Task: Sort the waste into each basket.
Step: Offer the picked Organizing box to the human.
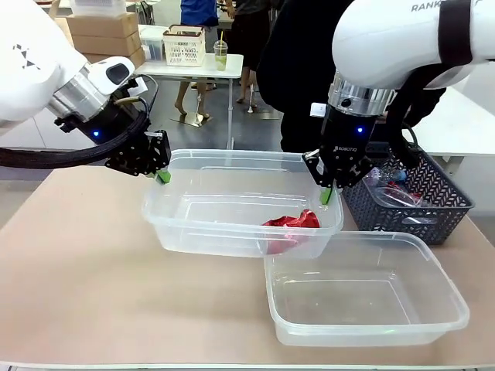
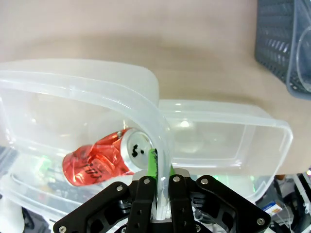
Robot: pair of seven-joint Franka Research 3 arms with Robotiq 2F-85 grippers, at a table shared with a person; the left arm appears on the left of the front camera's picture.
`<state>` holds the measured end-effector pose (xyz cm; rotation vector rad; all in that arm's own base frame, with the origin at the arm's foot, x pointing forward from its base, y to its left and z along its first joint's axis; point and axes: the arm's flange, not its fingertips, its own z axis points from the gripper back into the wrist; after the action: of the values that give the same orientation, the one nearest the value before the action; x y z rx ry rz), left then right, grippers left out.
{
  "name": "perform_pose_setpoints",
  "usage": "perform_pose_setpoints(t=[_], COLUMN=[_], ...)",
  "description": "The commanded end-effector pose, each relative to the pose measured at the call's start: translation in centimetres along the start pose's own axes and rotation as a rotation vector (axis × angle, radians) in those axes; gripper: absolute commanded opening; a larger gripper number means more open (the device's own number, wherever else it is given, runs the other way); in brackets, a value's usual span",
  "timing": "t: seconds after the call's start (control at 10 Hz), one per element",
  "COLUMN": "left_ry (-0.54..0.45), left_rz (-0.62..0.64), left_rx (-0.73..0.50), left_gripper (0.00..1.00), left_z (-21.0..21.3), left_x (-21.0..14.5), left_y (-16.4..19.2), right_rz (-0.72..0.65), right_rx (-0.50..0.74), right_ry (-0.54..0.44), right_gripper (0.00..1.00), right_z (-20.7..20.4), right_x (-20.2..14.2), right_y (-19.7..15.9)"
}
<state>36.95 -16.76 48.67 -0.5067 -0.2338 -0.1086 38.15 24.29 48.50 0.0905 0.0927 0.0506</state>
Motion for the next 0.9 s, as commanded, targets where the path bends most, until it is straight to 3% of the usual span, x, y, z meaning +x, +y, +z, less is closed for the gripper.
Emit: perform_pose_setpoints(t=[0.0,0.8], left_ry=[-0.010,-0.010], left_rz=[-0.003,-0.003], left_rx=[-0.012,-0.012], left_gripper=[0.09,0.09], left_z=[0.43,0.43], left_x=[0.13,0.13], left_y=[-0.34,-0.34], right_rz=[0.004,0.004], right_rx=[-0.021,-0.021], right_ry=[0.007,0.007], right_gripper=[0.04,0.04], right_z=[0.11,0.11], right_x=[-0.31,-0.31], right_y=[0.13,0.13])
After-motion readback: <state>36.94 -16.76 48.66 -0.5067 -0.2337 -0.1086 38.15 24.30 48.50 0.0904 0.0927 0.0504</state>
